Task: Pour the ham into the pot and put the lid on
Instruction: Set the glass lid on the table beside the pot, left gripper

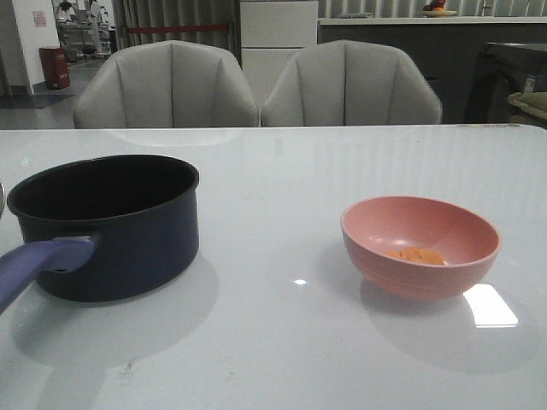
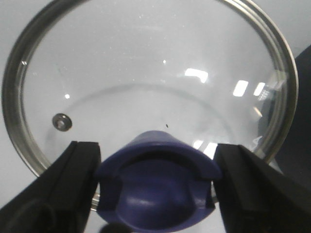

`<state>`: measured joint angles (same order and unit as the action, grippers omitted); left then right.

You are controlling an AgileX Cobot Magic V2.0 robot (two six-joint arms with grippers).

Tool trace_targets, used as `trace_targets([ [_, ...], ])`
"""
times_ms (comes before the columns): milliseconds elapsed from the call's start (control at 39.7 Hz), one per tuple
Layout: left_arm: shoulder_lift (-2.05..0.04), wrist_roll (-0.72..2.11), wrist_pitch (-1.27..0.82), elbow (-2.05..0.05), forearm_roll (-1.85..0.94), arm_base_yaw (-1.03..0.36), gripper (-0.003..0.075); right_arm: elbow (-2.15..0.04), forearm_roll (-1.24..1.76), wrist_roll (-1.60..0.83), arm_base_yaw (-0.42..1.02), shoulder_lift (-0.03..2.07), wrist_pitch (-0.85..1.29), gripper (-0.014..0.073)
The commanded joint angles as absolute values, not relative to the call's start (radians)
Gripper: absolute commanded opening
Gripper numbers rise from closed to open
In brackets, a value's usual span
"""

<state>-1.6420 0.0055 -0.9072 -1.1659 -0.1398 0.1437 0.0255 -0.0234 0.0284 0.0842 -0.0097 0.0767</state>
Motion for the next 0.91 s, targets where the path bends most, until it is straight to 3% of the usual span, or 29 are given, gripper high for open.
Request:
trace_targets([
  [0,-1.552,0.01,-0.834,-1.142,-0.152,0.138,0.047,0.036,-0.033,0.025,0.079,-0.03,0.0,0.0147],
  [655,-1.707,0.01,-0.801,-1.111,-0.197,0.138,0.0477,0.036,-0.033,0.025,0.079,-0.03,0.0,0.0147],
  [831,-1.725,0.01,-0.815,-1.111,-0.197,0.138,0.0643,0.036,-0.033,0.025,0.079,-0.03,0.0,0.0147],
  [881,-1.729,0.01,-0.815,-1.111,-0.194,0.138,0.0653,0.036,-0.033,0.025,0.079,-0.03,0.0,0.0147],
])
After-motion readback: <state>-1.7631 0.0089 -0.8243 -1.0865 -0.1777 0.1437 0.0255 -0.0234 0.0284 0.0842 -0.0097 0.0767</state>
